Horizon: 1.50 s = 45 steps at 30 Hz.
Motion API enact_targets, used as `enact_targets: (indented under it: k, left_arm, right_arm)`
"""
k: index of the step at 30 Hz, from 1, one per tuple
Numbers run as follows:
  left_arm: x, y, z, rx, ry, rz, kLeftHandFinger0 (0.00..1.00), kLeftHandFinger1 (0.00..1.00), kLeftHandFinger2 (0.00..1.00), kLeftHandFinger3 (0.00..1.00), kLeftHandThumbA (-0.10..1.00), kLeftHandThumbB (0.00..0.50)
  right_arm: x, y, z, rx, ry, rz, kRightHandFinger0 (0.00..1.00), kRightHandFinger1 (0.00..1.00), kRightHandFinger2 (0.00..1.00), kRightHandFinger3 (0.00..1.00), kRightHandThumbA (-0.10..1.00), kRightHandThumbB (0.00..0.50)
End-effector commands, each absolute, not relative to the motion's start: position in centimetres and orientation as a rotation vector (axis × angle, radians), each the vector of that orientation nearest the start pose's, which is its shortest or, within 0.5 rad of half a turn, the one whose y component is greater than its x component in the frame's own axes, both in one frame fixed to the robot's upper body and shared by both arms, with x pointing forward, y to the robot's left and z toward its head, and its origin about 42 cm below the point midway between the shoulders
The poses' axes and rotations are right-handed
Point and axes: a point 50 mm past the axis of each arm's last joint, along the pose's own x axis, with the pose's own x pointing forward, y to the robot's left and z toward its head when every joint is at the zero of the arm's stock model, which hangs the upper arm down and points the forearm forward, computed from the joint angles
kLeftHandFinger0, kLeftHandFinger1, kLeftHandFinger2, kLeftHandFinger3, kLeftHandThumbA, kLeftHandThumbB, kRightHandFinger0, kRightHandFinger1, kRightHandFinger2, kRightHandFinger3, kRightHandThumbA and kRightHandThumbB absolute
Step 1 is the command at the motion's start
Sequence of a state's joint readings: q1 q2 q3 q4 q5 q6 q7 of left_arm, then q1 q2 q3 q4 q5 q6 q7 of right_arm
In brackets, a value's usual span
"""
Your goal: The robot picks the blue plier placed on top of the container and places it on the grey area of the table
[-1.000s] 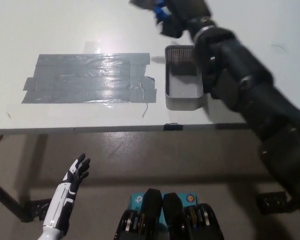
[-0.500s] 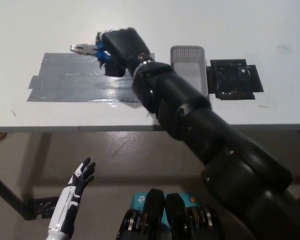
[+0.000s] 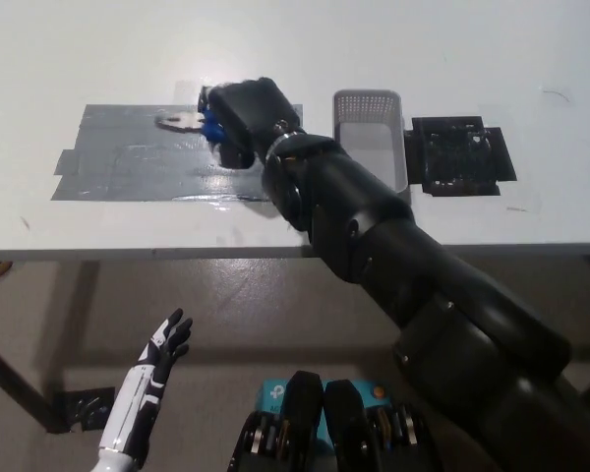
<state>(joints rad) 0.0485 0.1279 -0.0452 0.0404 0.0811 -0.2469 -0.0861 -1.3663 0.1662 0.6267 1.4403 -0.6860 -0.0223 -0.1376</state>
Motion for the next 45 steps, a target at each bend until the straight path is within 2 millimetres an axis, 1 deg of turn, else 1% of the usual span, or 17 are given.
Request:
enact_targets:
  k: [1,14,18,20,21,22,23,28,29,30,31,32,33,35,39,41,45]
  left_arm:
    - [27.2,23.7,9.9,0.258,-0.218,-0.166,1.00,1.00,1.00,1.00,1.00,0.242]
    - [27.6,23.5,10.5,0.290,-0.219,-0.179,1.00,1.00,1.00,1.00,1.00,0.259]
    - [27.6,23.5,10.5,0.285,-0.218,-0.177,1.00,1.00,1.00,1.00,1.00,0.268]
    - [28.0,23.4,10.5,0.276,-0.225,-0.179,1.00,1.00,1.00,1.00,1.00,0.270]
    - [28.0,23.4,10.5,0.276,-0.226,-0.179,1.00,1.00,1.00,1.00,1.00,0.271]
    - [28.2,23.4,10.6,0.271,-0.234,-0.184,1.00,1.00,1.00,1.00,1.00,0.258]
    - [28.5,23.4,10.8,0.271,-0.241,-0.184,1.00,1.00,1.00,1.00,1.00,0.259]
    - [30.5,23.3,12.0,0.277,-0.271,-0.176,1.00,1.00,1.00,1.00,1.00,0.272]
    - [30.9,23.3,12.2,0.272,-0.286,-0.173,1.00,1.00,1.00,1.00,1.00,0.274]
    - [31.1,23.4,12.3,0.269,-0.291,-0.170,1.00,1.00,1.00,1.00,1.00,0.267]
    - [31.4,23.4,12.5,0.263,-0.294,-0.168,1.00,1.00,1.00,1.00,1.00,0.254]
    - [31.7,23.4,12.7,0.261,-0.301,-0.165,1.00,1.00,1.00,1.00,1.00,0.251]
    - [32.1,23.4,13.1,0.263,-0.309,-0.161,1.00,1.00,1.00,1.00,1.00,0.237]
    - [33.0,23.3,13.5,0.249,-0.325,-0.152,1.00,1.00,1.00,1.00,1.00,0.226]
    - [35.2,23.5,14.8,0.243,-0.366,-0.143,1.00,1.00,1.00,1.00,1.00,0.186]
    - [35.8,23.6,15.5,0.238,-0.381,-0.141,1.00,1.00,1.00,1.00,1.00,0.174]
    - [37.1,23.3,16.8,0.243,-0.393,-0.131,1.00,1.00,1.00,1.00,1.00,0.186]
  right_arm:
    - [55.6,2.0,32.8,-1.463,-0.257,0.406,1.00,1.00,1.00,1.00,0.67,0.454]
    - [56.4,0.5,34.8,-1.367,-0.299,0.356,1.00,1.00,1.00,1.00,0.87,0.478]
    - [56.7,0.4,37.2,-1.264,-0.368,0.333,1.00,1.00,1.00,1.00,1.00,0.468]
    - [57.0,-0.1,40.1,-1.160,-0.438,0.318,1.00,1.00,1.00,1.00,1.00,0.436]
    - [57.0,-0.2,40.3,-1.157,-0.441,0.317,1.00,1.00,1.00,1.00,1.00,0.436]
    - [57.3,-0.9,42.7,-1.076,-0.489,0.314,1.00,1.00,1.00,1.00,1.00,0.418]
    - [57.3,-1.3,43.7,-1.040,-0.503,0.310,1.00,1.00,1.00,1.00,1.00,0.412]
    - [57.1,-6.3,52.7,-0.885,-0.682,0.223,1.00,1.00,1.00,1.00,1.00,0.395]
    - [56.5,-8.3,54.4,-0.856,-0.733,0.206,1.00,1.00,1.00,1.00,1.00,0.386]
    - [56.2,-9.0,55.0,-0.841,-0.755,0.203,1.00,1.00,1.00,1.00,1.00,0.385]
    - [55.2,-10.9,56.0,-0.826,-0.791,0.195,1.00,1.00,1.00,1.00,1.00,0.378]
    - [54.9,-11.3,56.6,-0.829,-0.800,0.192,1.00,1.00,1.00,1.00,1.00,0.377]
    - [53.7,-13.4,57.3,-0.836,-0.843,0.181,1.00,1.00,1.00,1.00,1.00,0.380]
    - [52.0,-16.1,58.2,-0.849,-0.901,0.150,1.00,1.00,1.00,1.00,1.00,0.377]
    - [49.0,-21.7,58.1,-0.802,-0.936,0.104,1.00,1.00,1.00,1.00,1.00,0.359]
    - [48.1,-23.3,58.0,-0.800,-0.944,0.086,1.00,1.00,1.00,1.00,1.00,0.359]
    - [44.8,-28.9,55.8,-0.735,-0.938,0.026,1.00,1.00,1.00,1.00,1.00,0.310]
